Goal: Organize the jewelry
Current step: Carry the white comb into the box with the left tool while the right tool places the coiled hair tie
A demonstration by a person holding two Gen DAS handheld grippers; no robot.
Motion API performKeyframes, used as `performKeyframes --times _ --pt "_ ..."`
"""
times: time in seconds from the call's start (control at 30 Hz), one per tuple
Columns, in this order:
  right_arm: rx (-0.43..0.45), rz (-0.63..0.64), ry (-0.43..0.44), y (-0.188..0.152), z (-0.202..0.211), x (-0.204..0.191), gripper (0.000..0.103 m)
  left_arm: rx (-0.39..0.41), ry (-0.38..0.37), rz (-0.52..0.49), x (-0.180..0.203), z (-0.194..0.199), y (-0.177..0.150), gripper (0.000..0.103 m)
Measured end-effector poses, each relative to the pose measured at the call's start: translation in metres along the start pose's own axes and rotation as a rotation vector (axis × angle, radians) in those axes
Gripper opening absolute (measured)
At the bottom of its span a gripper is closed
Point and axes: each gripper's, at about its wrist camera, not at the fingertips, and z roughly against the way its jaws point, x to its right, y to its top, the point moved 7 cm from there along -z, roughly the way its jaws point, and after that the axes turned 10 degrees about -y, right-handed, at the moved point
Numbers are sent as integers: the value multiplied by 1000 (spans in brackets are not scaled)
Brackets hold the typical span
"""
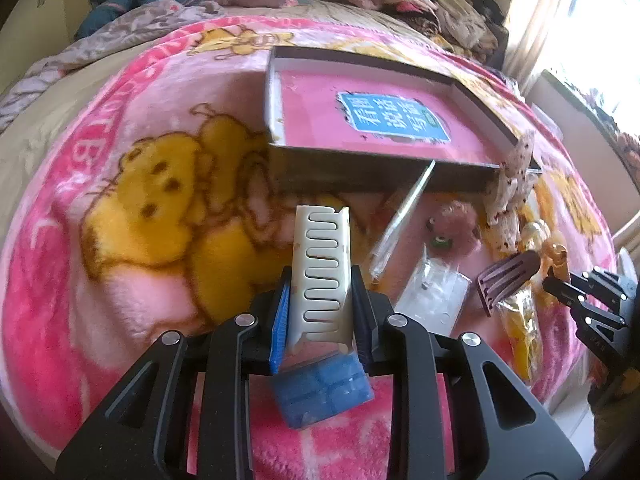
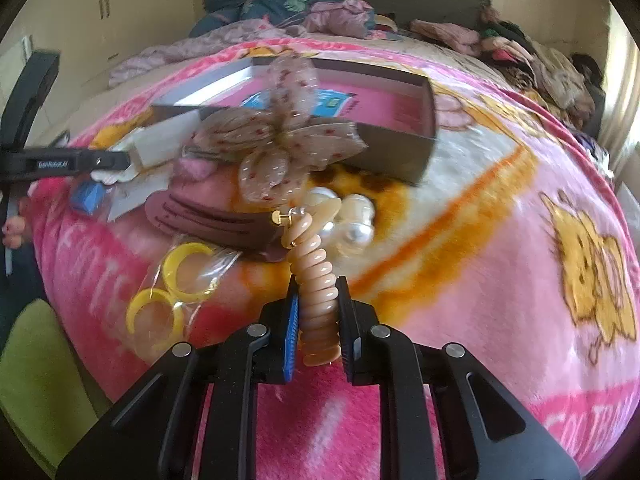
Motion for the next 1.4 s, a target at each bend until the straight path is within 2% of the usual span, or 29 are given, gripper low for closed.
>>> performKeyframes --times 0.37,0.77,1.03,1.4 --pt "44 -94 -6 17 23 31 17 79 33 14 -14 35 19 20" --pt "120 -131 -24 57 36 56 17 145 16 -1 -1 48 53 20" --pt "164 -149 -23 94 33 65 17 165 10 -34 18 38 82 20" --pt "174 -178 -9 135 10 70 17 127 9 -40 24 0 103 20"
